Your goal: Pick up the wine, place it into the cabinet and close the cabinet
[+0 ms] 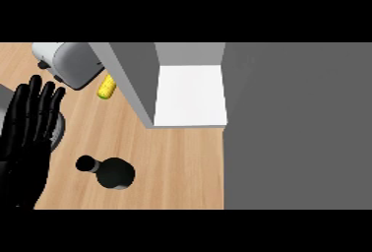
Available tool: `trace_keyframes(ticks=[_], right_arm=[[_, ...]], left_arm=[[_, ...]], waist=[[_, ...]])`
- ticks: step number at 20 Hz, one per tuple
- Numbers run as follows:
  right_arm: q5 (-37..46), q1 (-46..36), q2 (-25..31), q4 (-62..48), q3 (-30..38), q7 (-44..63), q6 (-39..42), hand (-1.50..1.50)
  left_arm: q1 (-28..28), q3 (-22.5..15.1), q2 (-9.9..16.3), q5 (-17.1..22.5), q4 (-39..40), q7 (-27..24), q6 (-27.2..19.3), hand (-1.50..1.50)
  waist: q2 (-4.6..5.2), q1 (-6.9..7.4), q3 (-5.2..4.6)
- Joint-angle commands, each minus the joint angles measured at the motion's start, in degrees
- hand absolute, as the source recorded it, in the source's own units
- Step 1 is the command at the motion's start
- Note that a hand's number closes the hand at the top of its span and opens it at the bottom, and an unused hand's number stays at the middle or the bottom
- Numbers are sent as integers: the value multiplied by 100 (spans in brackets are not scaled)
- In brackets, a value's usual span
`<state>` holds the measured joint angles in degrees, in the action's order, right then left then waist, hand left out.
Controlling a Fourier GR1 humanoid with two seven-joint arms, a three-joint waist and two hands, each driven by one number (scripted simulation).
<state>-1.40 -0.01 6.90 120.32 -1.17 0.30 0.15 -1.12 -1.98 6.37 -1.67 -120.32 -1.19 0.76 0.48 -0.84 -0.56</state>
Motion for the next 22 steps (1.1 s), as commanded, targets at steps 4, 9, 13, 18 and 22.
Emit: trace_keyframes(ticks=[4,9,13,18,22], right_arm=[[253,667,-182,695,-29,-115,-146,-150],[-468,937,-61,740,-682,692,511,-150],[-990,1392,198,1269,-368,837,847,-150],[-1028,1302,124,1592,-262,1327,771,-150],[-1020,1488,-47,1513,-279,1138,932,-150]], left_arm=[[-603,-7,129,365,160,356,393,-150],[-124,-294,-562,1810,690,854,633,-150],[-234,-285,-560,1976,210,1571,316,-150],[-272,-720,-632,1716,6,1756,36,-150],[-98,-780,-635,1758,271,1349,54,-150]], waist=[[-56,38,57],[-57,38,49],[-64,40,58],[-58,63,57],[-54,64,57]])
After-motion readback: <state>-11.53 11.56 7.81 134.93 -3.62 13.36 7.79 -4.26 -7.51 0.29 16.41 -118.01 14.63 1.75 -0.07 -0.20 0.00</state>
